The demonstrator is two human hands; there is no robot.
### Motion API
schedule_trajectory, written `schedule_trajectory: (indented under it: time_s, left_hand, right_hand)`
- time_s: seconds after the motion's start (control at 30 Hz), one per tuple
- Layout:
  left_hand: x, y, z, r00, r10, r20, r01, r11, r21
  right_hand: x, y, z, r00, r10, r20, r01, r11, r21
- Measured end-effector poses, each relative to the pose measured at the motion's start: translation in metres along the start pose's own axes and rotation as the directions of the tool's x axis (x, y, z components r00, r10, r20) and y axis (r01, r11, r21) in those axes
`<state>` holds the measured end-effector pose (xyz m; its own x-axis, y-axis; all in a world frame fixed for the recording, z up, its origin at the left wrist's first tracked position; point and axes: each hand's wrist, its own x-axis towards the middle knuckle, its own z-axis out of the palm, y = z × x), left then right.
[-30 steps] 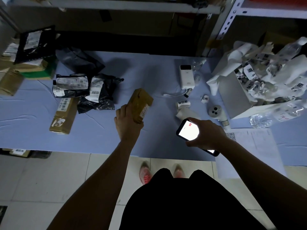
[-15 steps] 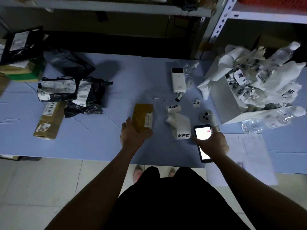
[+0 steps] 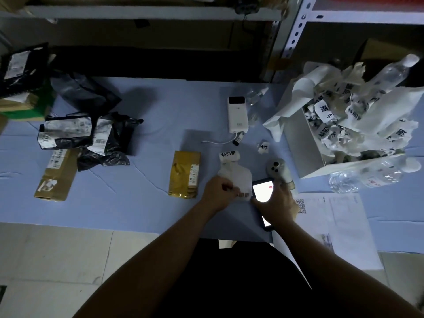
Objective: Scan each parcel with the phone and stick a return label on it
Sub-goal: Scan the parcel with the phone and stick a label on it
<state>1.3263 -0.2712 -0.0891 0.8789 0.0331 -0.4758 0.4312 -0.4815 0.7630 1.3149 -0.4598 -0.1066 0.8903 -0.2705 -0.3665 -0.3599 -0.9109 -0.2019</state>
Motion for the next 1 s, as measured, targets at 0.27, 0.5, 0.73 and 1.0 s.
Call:
schedule_trajectory:
  time_s: [0.27, 0.5, 0.73, 1.0]
  left_hand:
    - [0.016, 0.039, -0.045, 0.974, -0.054, -0.220, -0.044, 0.907, -0.418]
    - [0.010, 0.047, -0.072, 0.901, 0.229, -0.369, -0.290, 0.950, -0.117]
    - [-0.007, 0.041, -0.093, 0.825, 0.531, -0.193, -0.486, 0.841, 0.238]
    - [-0.016, 0.038, -0.099, 0.829, 0.515, -0.217, -0.493, 0.857, 0.149]
  right_hand:
    - [-0.002, -0.027, -0.016, 0.950, -0.247, -0.191, 0.310, 0.817, 0.486]
    - [-0.001, -0.084, -0.048, 0.908, -0.411, -0.080, 0.345, 0.626, 0.699]
    - [-0.008, -0.101, -0.064, 0.815, -0.565, -0.130, 0.486, 0.541, 0.686]
    - [-0.020, -0.107, -0.068, 0.744, -0.619, -0.252, 0.629, 0.520, 0.578]
